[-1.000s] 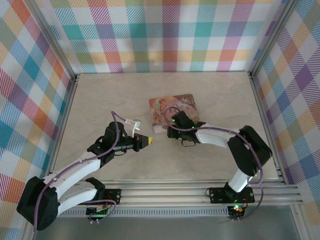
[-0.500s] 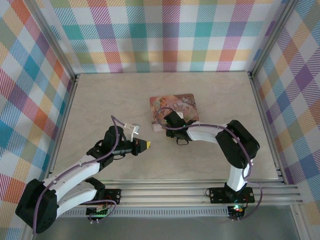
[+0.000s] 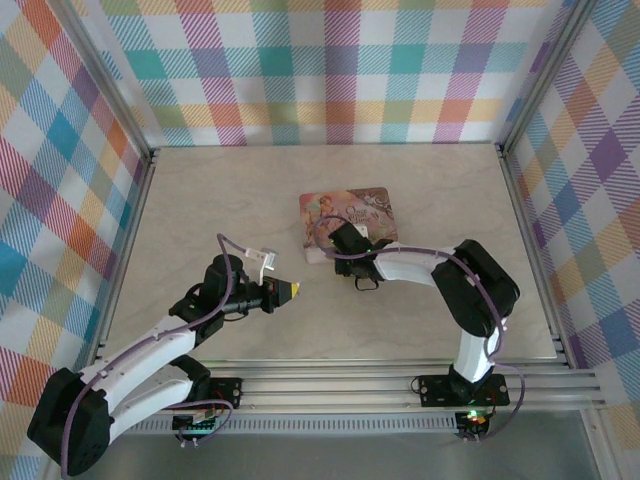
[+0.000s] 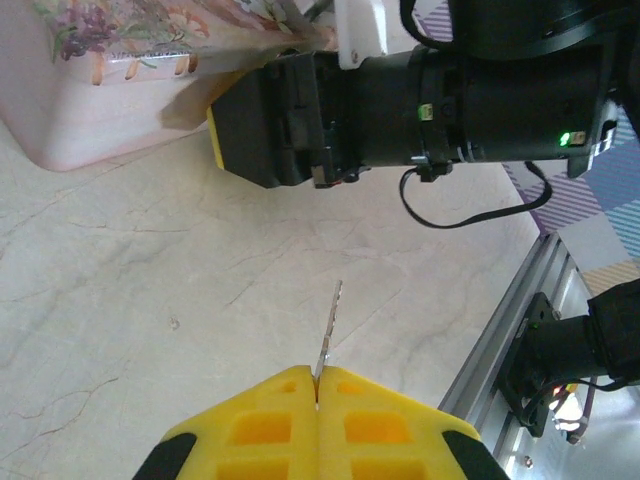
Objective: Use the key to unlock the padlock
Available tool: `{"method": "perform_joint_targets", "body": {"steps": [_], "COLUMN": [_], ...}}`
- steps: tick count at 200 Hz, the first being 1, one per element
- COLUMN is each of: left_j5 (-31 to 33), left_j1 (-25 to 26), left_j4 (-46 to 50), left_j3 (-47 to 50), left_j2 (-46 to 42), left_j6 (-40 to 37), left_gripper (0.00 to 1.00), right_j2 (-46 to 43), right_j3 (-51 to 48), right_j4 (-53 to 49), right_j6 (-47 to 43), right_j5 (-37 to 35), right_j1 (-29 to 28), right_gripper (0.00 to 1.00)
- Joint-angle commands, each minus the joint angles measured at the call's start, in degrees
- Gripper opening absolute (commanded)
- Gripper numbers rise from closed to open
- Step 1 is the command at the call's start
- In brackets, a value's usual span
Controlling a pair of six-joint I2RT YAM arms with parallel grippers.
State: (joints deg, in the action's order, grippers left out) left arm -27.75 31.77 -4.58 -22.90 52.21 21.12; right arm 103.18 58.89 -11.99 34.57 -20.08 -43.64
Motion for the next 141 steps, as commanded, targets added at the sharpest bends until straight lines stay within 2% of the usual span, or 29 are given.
{"method": "perform_joint_targets", "body": {"steps": [1,73,141], "left_j5": [-0.2,0.0,0.7], "left_j1": [0.2,0.2,0.2], "left_j4": [-0.3,1.2,2.5], "left_j3": [0.7,1.1,1.7], "left_j2": [-1.1,-3.3,-5.7], "left_j6": [-1.3,-1.1,-1.2], "left_gripper": [0.0,0.0,0.0], "right_j2": [-2.9,0.7,1.7], "right_j3": [2.1,4.2,5.4], "right_j4": [-3.0,-2.2,-1.6], "right_j6": [-0.8,-1.1,-1.6], "right_j5": [-1.8,-1.5,-0.1], "right_j1": [0.0,0.1,0.7], "right_gripper": [0.49,0.45,0.23]}}
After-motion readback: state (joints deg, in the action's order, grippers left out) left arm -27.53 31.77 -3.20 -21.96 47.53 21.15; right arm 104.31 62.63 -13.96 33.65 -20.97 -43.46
